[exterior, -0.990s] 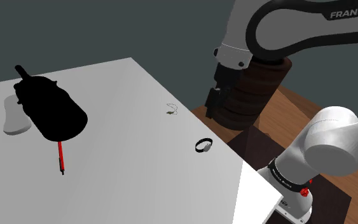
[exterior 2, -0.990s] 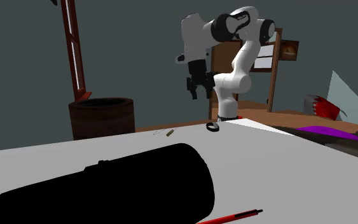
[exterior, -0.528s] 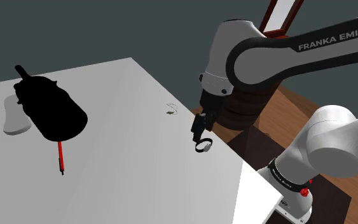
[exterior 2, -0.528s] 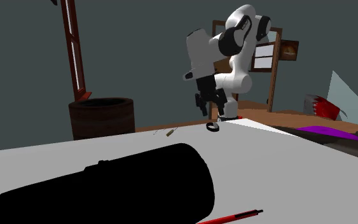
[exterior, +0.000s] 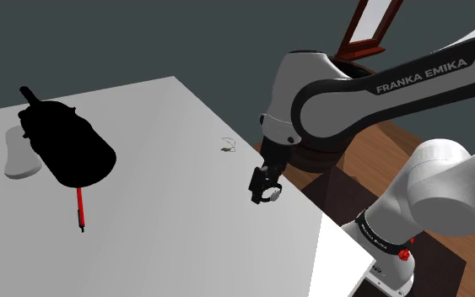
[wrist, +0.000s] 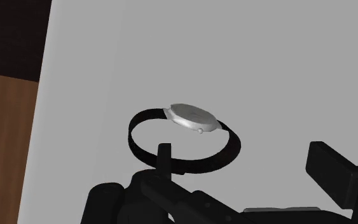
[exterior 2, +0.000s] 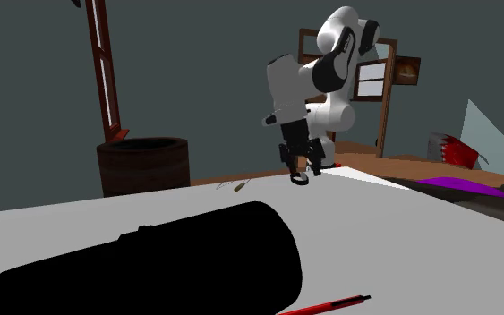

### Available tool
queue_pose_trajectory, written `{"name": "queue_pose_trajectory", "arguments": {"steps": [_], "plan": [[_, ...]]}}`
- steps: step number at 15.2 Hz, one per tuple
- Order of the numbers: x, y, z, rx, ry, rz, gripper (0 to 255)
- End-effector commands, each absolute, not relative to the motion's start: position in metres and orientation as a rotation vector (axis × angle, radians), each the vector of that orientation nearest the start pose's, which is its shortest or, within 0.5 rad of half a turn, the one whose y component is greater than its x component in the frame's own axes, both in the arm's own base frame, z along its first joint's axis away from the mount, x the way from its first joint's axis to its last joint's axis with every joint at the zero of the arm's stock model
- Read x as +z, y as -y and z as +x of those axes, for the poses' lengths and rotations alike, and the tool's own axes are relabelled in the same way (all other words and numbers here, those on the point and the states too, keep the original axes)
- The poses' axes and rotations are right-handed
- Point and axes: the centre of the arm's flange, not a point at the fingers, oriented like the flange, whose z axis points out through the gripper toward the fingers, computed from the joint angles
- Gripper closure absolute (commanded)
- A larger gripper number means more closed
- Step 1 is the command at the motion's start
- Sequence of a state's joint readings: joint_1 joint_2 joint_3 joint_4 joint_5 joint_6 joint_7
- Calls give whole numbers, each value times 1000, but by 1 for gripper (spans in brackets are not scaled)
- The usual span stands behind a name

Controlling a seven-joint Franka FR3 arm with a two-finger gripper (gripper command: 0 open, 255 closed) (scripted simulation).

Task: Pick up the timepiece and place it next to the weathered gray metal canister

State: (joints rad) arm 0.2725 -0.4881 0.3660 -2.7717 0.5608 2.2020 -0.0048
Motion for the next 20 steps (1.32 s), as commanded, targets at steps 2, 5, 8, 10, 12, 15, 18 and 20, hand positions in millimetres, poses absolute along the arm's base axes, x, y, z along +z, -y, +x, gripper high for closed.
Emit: {"name": "queue_pose_trajectory", "arguments": {"steps": [2, 5, 8, 10, 12, 15, 18, 20], "plan": [[335, -215, 279, 218, 347, -2880, 0], [335, -215, 279, 218, 347, -2880, 0], [335, -215, 279, 218, 347, -2880, 255], [335, -215, 279, 218, 347, -2880, 255], [335, -215, 279, 218, 347, -2880, 255], [335, -215, 279, 218, 347, -2880, 255], [340, -215, 279, 218, 347, -2880, 255], [351, -215, 279, 218, 347, -2880, 255]]}}
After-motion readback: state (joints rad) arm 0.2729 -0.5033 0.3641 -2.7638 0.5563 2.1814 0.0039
